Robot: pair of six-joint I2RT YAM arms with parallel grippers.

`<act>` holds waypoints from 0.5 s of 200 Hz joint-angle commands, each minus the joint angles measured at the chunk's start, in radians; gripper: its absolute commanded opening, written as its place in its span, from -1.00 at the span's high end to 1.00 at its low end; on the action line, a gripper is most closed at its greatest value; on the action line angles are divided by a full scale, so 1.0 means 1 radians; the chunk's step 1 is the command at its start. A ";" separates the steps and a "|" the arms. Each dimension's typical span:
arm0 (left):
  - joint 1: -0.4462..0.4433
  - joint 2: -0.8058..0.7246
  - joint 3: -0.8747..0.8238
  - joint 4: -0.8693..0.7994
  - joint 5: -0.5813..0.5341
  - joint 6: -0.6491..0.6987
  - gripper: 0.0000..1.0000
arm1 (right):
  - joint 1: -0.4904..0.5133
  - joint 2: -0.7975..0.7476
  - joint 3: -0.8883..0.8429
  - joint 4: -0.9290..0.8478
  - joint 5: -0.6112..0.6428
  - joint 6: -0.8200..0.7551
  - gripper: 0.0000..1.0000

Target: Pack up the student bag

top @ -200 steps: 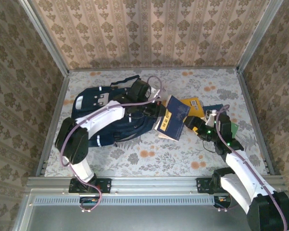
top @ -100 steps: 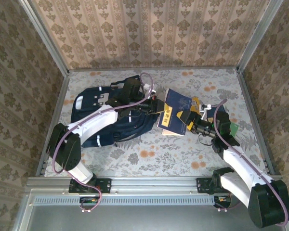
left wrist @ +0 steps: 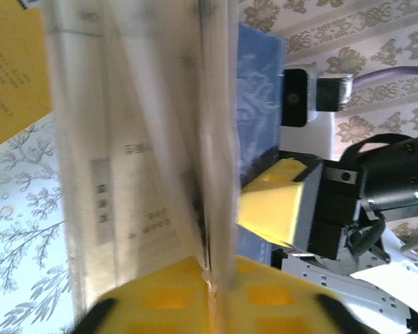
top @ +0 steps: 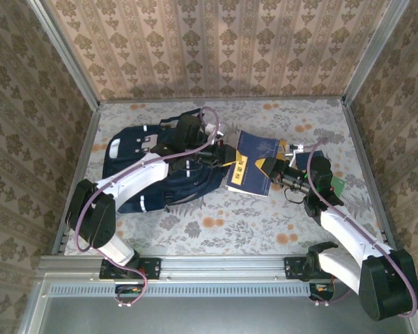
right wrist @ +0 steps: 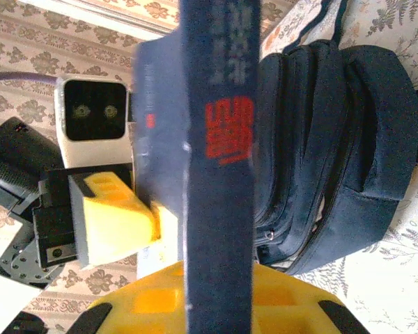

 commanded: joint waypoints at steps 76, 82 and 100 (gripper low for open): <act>0.046 -0.054 -0.021 -0.070 0.086 0.068 -0.42 | 0.017 -0.073 0.076 -0.072 -0.051 -0.070 1.00; 0.037 -0.049 -0.019 -0.055 0.107 0.065 -0.44 | 0.021 -0.072 0.081 -0.069 -0.056 -0.068 1.00; 0.016 -0.027 0.009 -0.089 0.137 0.104 -0.51 | 0.039 -0.068 0.095 -0.060 -0.065 -0.067 1.00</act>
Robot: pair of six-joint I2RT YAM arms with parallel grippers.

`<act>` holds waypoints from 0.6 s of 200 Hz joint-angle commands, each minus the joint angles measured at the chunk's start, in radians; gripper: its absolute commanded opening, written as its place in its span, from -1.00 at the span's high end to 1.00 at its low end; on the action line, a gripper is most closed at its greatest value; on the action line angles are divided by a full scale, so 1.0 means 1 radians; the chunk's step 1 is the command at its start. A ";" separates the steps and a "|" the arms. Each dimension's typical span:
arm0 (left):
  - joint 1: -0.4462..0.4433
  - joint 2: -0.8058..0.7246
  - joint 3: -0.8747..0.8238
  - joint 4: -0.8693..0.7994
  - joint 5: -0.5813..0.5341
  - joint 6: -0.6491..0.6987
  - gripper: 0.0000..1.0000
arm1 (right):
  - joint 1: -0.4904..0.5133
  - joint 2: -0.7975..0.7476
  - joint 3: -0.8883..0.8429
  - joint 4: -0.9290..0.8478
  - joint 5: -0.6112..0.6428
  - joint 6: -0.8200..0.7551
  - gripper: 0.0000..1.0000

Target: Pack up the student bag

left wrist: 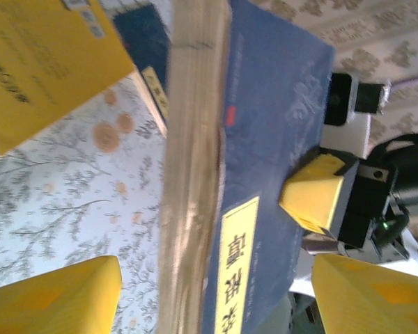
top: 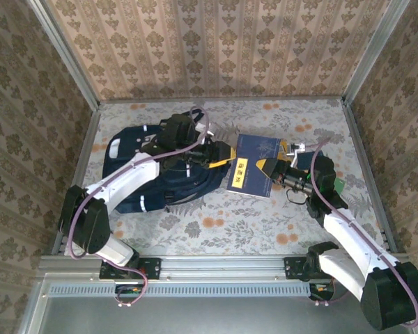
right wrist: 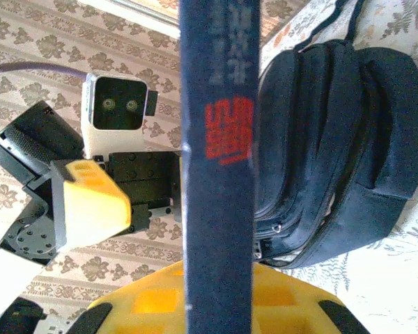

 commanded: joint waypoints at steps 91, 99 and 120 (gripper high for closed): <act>-0.016 0.048 -0.023 0.265 0.232 -0.086 0.42 | 0.058 0.019 0.084 -0.004 -0.063 -0.048 1.00; -0.012 0.048 -0.028 0.289 0.241 -0.105 0.62 | 0.057 0.021 0.084 0.000 -0.067 -0.045 1.00; -0.002 0.051 -0.031 0.359 0.266 -0.155 1.00 | 0.060 0.024 0.091 -0.001 -0.072 -0.044 1.00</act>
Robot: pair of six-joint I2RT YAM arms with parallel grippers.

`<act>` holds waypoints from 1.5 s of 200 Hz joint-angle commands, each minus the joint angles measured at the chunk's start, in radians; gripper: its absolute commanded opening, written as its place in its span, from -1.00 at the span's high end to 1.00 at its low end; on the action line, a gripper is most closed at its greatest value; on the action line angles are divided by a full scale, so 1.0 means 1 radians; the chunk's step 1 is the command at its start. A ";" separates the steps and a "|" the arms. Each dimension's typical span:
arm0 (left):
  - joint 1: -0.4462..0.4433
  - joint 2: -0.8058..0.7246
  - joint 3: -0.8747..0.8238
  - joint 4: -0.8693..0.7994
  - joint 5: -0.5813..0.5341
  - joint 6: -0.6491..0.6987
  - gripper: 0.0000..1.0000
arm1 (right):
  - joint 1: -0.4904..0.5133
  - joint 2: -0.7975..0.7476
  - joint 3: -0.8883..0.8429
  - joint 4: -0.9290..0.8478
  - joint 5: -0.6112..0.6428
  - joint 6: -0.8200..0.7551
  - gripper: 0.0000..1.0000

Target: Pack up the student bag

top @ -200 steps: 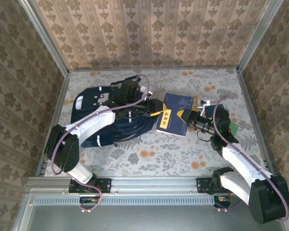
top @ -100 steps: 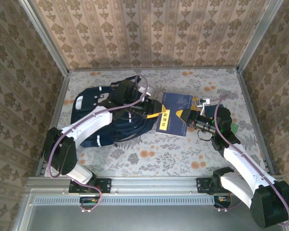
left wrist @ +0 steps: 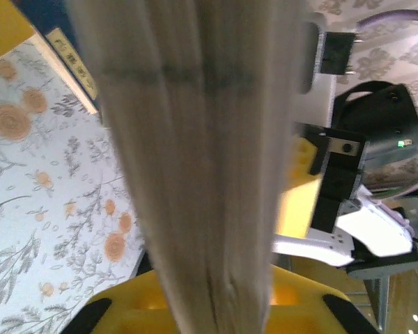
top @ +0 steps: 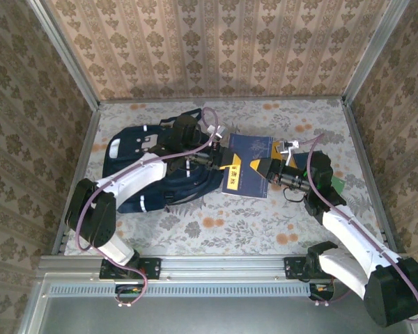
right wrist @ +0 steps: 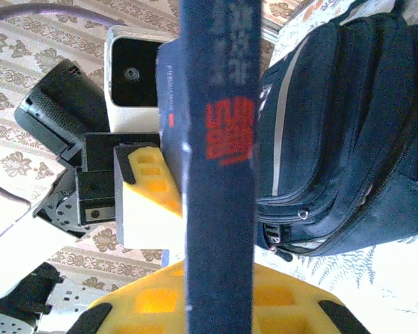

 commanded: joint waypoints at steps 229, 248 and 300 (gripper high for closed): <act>-0.031 -0.086 -0.328 0.835 -0.658 -0.584 1.00 | 0.352 0.044 -0.094 0.420 0.810 0.138 -0.10; -0.042 -0.088 -0.323 0.819 -0.657 -0.566 1.00 | 0.344 0.086 -0.076 0.428 0.803 0.143 -0.08; -0.054 -0.075 -0.325 0.819 -0.651 -0.561 1.00 | 0.337 0.173 -0.038 0.485 0.788 0.134 0.61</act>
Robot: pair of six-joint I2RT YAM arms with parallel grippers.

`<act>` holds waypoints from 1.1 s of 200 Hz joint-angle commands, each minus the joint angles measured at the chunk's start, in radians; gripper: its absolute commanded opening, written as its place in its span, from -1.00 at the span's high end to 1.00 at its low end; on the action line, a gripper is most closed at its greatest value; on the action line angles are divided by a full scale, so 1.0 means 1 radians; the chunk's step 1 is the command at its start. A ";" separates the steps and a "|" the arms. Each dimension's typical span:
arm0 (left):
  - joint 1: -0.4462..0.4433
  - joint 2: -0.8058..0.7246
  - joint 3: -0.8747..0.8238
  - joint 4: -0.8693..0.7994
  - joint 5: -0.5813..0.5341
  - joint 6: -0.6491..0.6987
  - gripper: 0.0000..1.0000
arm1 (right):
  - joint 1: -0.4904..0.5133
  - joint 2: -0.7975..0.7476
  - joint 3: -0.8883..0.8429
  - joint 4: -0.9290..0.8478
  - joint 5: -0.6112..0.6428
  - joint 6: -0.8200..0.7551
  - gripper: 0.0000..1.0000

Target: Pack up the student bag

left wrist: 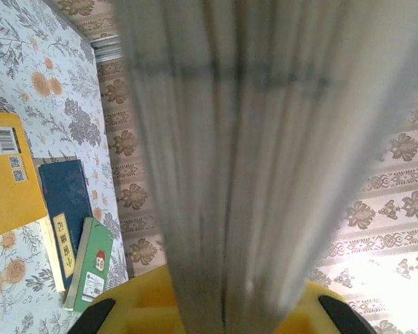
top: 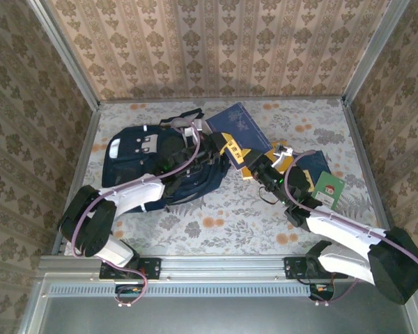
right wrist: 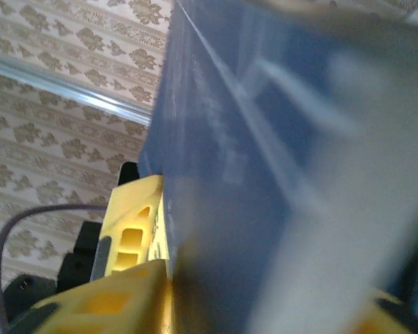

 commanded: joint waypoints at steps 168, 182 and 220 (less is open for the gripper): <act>0.236 -0.060 0.324 -1.159 -0.175 0.793 -0.13 | -0.032 -0.442 -0.093 -0.606 0.083 -0.243 1.00; 0.285 -0.031 0.325 -1.157 -0.146 0.789 -0.13 | -0.032 -0.444 -0.096 -0.608 0.075 -0.241 1.00; 0.320 0.055 0.343 -1.122 -0.083 0.830 -0.07 | -0.033 -0.441 -0.103 -0.611 0.057 -0.243 1.00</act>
